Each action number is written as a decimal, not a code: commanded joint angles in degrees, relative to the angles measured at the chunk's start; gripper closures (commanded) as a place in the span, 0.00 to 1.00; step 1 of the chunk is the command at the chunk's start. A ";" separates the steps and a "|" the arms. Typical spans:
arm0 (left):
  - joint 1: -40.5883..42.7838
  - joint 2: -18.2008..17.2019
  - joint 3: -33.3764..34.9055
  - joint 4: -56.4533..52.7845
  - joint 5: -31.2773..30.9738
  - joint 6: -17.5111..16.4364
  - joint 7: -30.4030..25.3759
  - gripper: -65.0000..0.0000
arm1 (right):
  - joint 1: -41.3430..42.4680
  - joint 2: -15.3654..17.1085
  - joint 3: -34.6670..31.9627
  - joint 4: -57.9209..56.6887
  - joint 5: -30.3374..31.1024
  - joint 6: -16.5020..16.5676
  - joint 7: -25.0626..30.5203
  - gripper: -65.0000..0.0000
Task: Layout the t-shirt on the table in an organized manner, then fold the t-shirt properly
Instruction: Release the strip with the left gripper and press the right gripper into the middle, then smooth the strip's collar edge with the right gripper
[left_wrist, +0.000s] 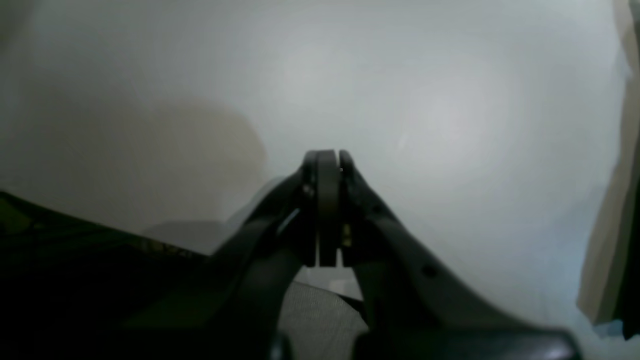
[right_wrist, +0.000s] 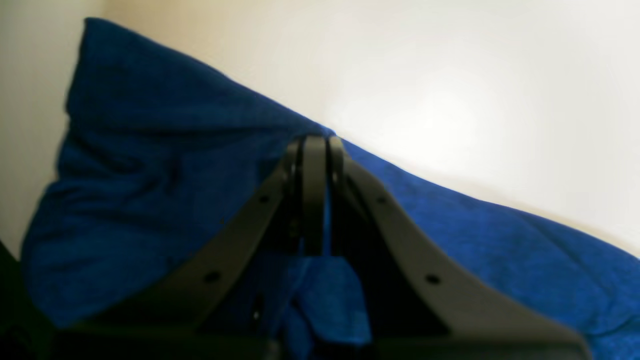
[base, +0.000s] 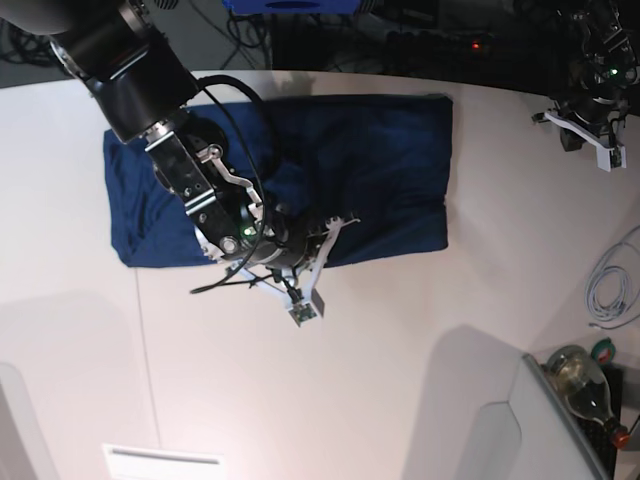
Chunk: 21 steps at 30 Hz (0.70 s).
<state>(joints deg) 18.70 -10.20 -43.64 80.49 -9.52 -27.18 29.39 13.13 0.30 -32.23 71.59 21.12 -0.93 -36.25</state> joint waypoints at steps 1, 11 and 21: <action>-0.11 -0.92 -0.19 0.70 -0.55 -0.03 -1.21 1.00 | 1.60 -0.34 0.27 0.01 0.19 0.18 0.69 0.95; -0.19 -0.92 -0.10 0.70 -0.46 -0.03 -1.21 1.00 | -7.81 1.86 1.85 12.94 0.37 -0.17 -3.18 0.65; -1.25 -3.12 -0.19 -3.35 -0.46 -0.03 -1.21 1.00 | -23.98 2.91 5.11 19.53 0.11 -0.17 -4.67 0.64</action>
<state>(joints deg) 17.82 -12.14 -43.46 76.18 -9.32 -27.35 29.43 -11.20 3.25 -27.24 90.32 20.95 -1.08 -41.71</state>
